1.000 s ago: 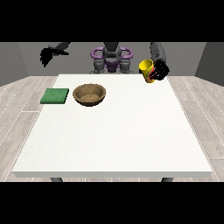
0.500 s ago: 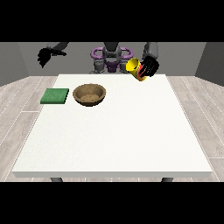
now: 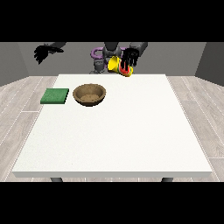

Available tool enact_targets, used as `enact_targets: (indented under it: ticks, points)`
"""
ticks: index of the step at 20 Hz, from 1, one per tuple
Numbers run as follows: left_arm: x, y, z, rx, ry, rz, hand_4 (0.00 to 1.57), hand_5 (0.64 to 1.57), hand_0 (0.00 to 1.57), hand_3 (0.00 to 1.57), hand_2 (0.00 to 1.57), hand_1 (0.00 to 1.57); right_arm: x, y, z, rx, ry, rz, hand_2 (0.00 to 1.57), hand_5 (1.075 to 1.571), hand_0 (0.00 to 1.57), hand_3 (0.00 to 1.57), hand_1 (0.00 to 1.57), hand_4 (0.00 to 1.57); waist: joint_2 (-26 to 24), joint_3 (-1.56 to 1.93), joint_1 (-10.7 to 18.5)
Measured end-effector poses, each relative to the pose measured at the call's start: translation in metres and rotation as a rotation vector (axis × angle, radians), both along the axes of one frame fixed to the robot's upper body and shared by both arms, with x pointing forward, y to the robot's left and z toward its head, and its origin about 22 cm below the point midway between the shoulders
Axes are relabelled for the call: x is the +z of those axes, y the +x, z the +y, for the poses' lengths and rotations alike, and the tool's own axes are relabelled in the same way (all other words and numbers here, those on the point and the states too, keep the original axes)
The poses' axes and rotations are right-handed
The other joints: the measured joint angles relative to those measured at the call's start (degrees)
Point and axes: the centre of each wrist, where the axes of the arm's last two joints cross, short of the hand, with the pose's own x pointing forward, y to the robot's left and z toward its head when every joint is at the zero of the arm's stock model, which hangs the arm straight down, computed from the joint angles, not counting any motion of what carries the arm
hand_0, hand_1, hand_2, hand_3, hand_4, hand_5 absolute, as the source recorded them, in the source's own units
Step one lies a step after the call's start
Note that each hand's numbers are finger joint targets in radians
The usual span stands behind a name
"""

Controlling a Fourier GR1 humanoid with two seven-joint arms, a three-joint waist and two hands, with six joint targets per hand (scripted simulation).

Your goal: Pick the cup and pour the ball into the bowl, then pick the bowl and place it on the pad

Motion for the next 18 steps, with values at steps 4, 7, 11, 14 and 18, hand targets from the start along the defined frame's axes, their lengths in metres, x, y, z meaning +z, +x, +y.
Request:
enact_targets:
  ticks: [4,7,11,14,18]
  points:
    - [0.001,-0.003,-0.038,-0.067,0.218,-0.004,1.57,1.098,1.48,1.57,1.57,1.48,-0.004,-0.002,-0.005,-0.005,0.0,0.008,0.0,1.571,0.0,0.0,0.0,0.0,-0.4,0.01,-0.1]
    - [-0.006,-0.009,-0.064,-0.109,0.37,0.008,1.57,1.042,1.51,1.57,1.57,1.51,-0.005,-0.001,-0.005,0.012,0.0,0.006,0.0,1.57,0.0,0.0,0.0,0.0,-0.3,-0.01,-1.0]
    - [-0.008,-0.014,-0.088,-0.161,0.64,-0.019,1.5,1.232,1.52,1.57,1.57,1.52,-0.008,0.002,0.0,0.02,0.006,0.01,0.0,1.571,0.0,0.0,0.0,0.0,-0.3,0.0,-0.9]
    - [-0.015,-0.02,-0.098,-0.185,0.809,-0.021,1.48,1.216,1.46,1.57,1.57,1.46,-0.012,0.0,0.0,0.012,0.005,0.027,0.0,1.571,0.0,0.0,0.0,0.0,-1.4,-0.04,-0.5]
    - [-0.02,-0.028,-0.116,-0.217,0.958,-0.052,1.53,1.131,1.45,1.57,1.57,1.45,-0.012,-0.001,-0.006,-0.005,0.006,0.021,0.0,1.571,0.0,0.0,0.0,0.0,-0.9,-0.07,0.5]
